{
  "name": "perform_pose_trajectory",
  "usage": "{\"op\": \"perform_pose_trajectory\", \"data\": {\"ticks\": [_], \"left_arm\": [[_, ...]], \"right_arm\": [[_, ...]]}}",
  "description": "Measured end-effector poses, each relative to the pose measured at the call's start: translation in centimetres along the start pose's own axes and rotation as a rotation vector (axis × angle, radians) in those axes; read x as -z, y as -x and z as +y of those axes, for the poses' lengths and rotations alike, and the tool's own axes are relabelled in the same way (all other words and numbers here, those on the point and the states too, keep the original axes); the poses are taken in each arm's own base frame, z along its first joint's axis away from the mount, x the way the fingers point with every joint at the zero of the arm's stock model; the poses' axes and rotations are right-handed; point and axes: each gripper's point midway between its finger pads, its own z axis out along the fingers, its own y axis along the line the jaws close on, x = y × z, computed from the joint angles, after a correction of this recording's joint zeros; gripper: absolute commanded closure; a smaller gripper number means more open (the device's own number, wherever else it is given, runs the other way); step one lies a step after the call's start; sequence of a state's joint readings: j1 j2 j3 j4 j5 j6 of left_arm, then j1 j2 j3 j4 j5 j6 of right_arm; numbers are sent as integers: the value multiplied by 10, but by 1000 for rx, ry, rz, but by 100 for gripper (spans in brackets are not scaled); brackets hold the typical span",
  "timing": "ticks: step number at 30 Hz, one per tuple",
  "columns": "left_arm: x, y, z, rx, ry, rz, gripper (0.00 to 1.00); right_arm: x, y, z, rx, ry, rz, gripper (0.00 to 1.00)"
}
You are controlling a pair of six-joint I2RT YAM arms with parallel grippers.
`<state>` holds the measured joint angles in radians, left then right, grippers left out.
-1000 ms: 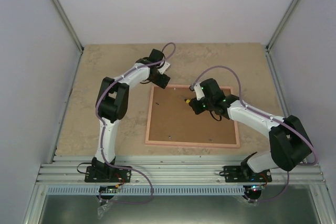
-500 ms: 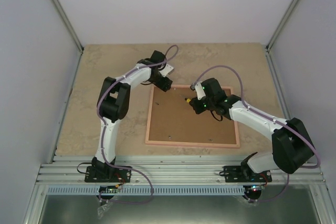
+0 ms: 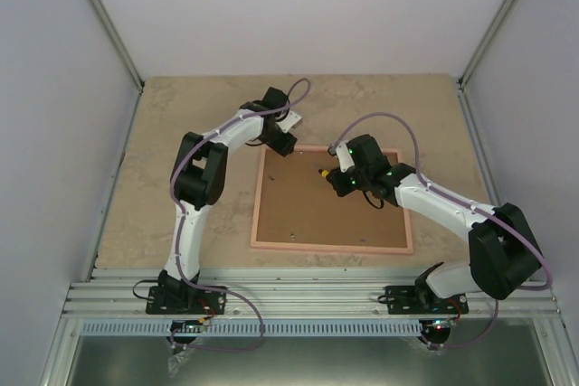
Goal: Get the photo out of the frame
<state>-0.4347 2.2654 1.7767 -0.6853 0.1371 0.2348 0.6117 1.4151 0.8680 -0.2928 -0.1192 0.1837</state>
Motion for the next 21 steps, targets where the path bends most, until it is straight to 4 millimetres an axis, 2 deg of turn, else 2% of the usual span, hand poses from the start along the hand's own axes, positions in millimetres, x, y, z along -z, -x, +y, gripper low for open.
{"op": "perform_pose_trajectory", "data": {"ticks": [4,10,15,21], "left_arm": [[2,0,3,-19,21,1,53],[5,-5,15,24,72,6,63],[10,-16,17,65,82,25,71],[18,-34,11,146,78,66,78]], "right_arm": [[0,0,0,0,0,0,100],[-1,-1,1,0,5,3,100],[-5,-4,0,0,7,17,100],[-12,-4,3,4,23,33,100]]}}
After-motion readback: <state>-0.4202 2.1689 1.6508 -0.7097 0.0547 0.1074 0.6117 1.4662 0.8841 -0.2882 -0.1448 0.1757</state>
